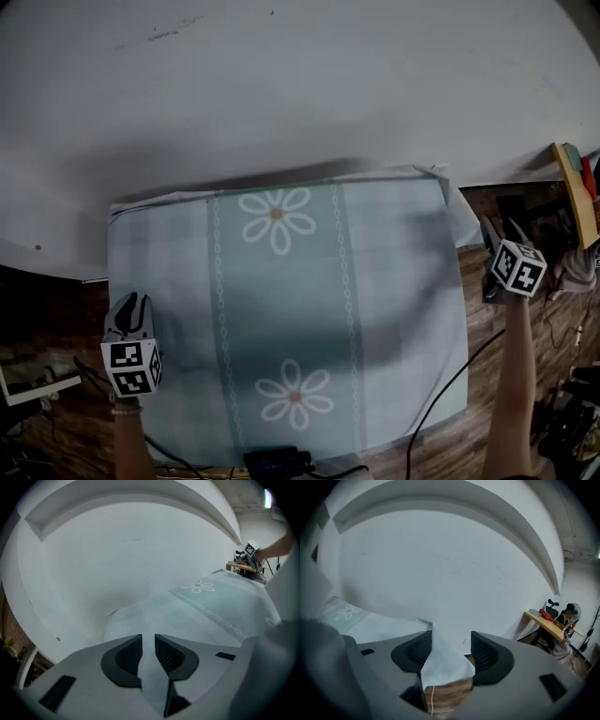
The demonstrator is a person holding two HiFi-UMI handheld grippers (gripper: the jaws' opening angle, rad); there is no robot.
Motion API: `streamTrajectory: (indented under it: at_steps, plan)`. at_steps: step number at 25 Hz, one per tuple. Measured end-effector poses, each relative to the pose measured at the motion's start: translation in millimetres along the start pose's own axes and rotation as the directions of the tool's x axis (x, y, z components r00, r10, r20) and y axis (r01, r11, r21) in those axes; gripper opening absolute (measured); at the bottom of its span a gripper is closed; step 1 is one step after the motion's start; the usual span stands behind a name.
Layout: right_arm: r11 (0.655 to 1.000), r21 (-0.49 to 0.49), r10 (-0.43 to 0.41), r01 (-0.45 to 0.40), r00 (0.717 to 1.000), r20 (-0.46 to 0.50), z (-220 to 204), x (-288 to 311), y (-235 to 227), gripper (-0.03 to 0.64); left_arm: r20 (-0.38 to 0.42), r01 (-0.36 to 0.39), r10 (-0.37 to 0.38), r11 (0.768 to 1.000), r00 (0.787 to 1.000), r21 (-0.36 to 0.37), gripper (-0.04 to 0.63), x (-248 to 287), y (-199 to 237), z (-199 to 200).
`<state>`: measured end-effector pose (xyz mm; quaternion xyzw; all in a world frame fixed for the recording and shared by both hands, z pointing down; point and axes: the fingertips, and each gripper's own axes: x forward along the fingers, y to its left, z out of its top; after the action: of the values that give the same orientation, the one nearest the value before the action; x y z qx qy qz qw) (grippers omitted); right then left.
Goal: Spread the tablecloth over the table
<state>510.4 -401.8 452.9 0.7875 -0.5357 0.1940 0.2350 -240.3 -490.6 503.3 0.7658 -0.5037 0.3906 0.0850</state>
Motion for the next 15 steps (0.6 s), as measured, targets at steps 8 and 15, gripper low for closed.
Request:
streamTrajectory:
  at_steps: [8,15]
  plan:
    - [0.975,0.056,0.217,-0.213,0.972,-0.084,-114,-96,68,0.261,-0.090,-0.072,0.061,0.991,0.994,-0.116,0.175,-78,24,-70]
    - [0.963,0.085,0.268,-0.257,0.952,-0.151,-188,-152,73,0.272,-0.146,-0.136,0.106,0.968,0.984,-0.213,0.227,-133,22,-143]
